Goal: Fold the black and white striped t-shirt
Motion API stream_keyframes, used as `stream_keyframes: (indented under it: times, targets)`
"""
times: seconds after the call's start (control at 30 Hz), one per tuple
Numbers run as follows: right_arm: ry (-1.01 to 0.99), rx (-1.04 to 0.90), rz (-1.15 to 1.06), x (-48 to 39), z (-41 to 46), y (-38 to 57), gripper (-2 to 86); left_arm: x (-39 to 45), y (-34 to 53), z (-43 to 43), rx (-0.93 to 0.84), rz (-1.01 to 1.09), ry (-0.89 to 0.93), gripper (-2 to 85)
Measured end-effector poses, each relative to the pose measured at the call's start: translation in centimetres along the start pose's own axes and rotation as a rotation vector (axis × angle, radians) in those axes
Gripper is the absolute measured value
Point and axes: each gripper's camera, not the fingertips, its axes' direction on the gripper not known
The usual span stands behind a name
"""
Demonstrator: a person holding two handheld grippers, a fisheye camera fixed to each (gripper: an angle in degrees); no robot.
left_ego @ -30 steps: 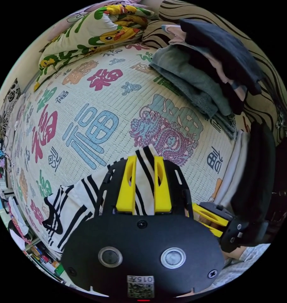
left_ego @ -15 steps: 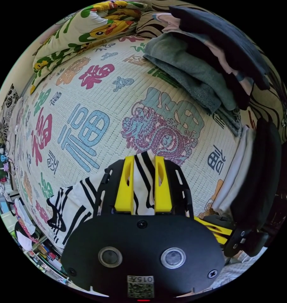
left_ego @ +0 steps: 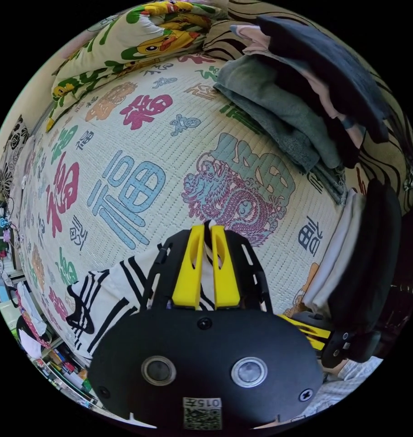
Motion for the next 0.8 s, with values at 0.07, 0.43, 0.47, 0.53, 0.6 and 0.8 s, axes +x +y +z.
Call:
stream_keyframes:
  times: [0.07,0.43,0.47,0.53,0.6,0.8]
  targets:
    - [0.018,0.016,0.019,-1.0,-0.3,0.3,-1.0,-0.7,0.3,0.8,0.004,-0.004,0.010,1.0]
    - [0.039,0.181,-0.087,-7.4,-5.8,-0.5,-1.0,-10.6,10.1,-0.1,0.330,-0.061,0.196,0.4]
    - [0.036,0.198,-0.137,-9.1,-6.5,-0.8,-1.0,-12.9,13.1,-0.3,0.398,-0.096,0.224,0.4]
    - [0.037,0.200,-0.221,-12.1,-7.1,-1.4,-1.0,-16.6,18.2,-0.1,0.487,-0.174,0.266,0.5]
    - [0.028,0.202,-0.313,-15.5,-7.4,-2.0,-1.0,-21.4,25.5,1.7,0.570,-0.288,0.286,0.6]
    - [0.008,-0.008,-0.582,-26.9,-3.7,-2.0,-1.0,-29.6,39.8,12.8,0.527,-0.584,0.357,2.1]
